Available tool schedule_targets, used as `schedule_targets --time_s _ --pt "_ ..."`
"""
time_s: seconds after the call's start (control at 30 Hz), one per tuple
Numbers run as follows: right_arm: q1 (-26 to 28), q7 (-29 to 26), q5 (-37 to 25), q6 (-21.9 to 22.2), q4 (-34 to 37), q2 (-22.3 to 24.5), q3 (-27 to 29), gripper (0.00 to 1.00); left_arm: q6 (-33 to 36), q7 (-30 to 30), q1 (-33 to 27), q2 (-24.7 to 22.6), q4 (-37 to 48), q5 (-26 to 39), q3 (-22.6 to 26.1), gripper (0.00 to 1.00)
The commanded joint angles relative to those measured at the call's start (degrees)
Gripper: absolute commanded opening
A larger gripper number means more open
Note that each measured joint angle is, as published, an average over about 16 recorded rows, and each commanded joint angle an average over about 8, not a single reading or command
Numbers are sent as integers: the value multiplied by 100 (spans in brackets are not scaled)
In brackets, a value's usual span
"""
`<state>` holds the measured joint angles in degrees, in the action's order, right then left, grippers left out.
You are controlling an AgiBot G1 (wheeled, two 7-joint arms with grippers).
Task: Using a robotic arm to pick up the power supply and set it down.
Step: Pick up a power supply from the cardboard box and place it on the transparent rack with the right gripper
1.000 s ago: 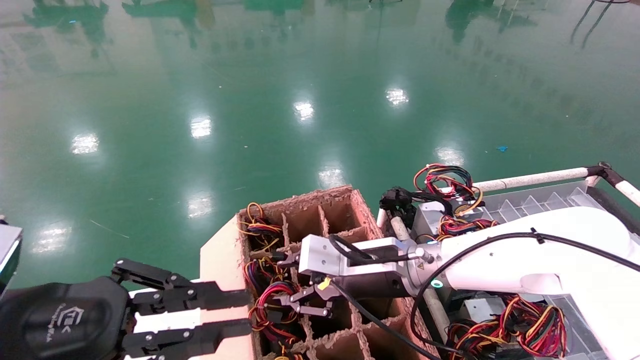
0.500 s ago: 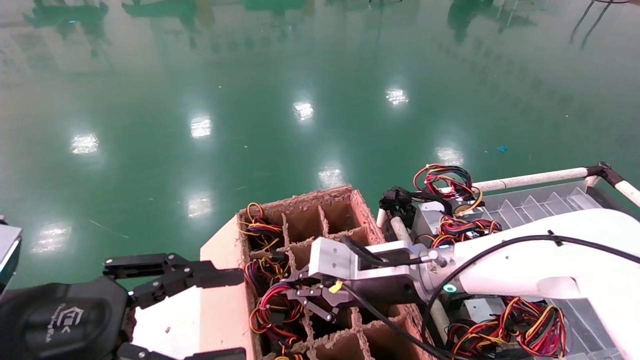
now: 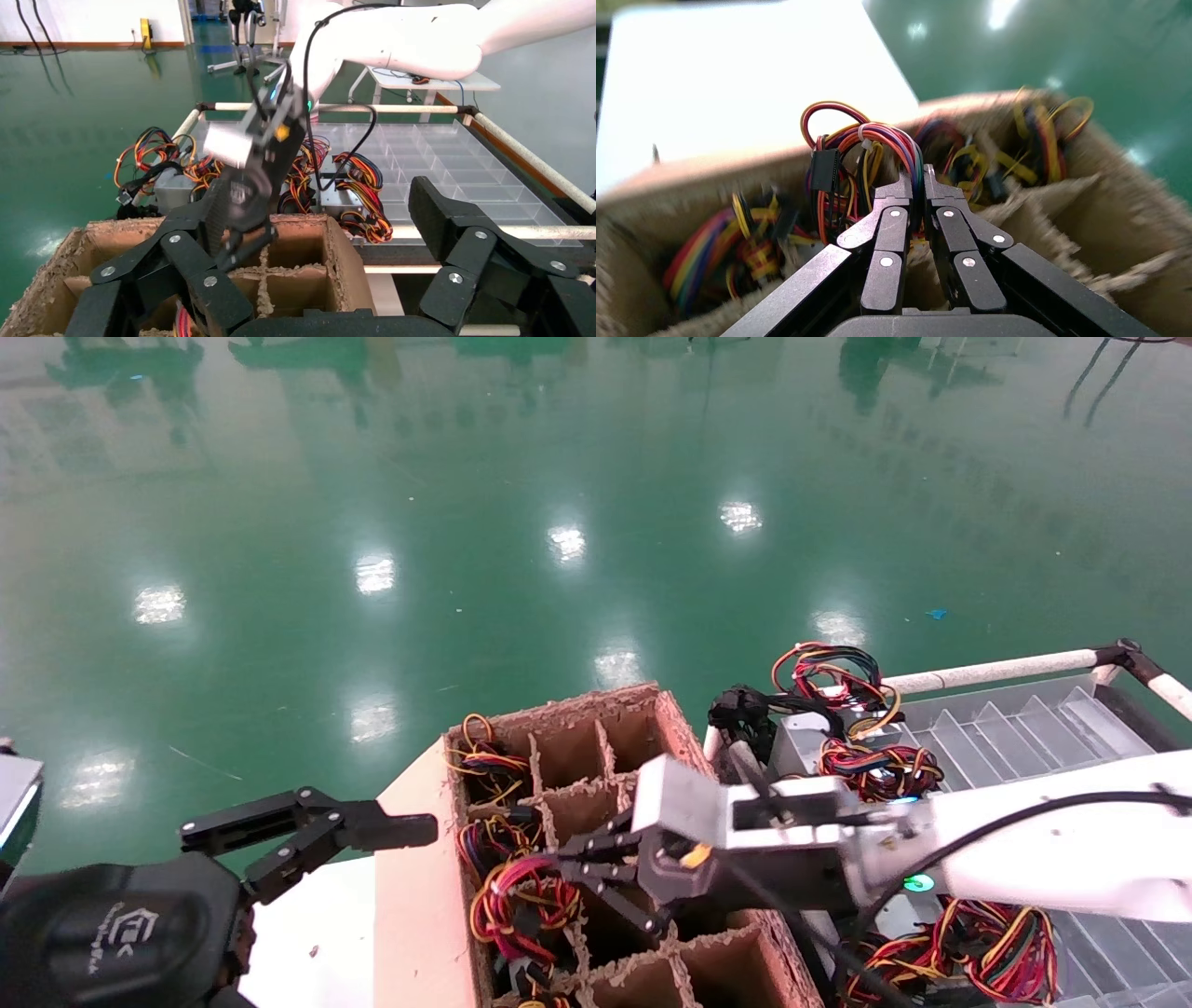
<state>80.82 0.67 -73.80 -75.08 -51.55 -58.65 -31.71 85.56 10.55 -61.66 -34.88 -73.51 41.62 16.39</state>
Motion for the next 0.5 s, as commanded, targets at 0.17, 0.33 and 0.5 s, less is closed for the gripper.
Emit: schedule_targets --time_s 0.17,0.33,0.5 --pt "-68 -225 688 -111 -454 446 453 0 -1 -1 -1 1 0 -2 2 100" --pt "231 -383 1143 -186 -714 772 825 0 -2 -2 -1 2 0 -3 4 100" --pt "929 -397 1250 -322 -469 949 1021 0 -3 -3 -1 3 0 -4 6 100"
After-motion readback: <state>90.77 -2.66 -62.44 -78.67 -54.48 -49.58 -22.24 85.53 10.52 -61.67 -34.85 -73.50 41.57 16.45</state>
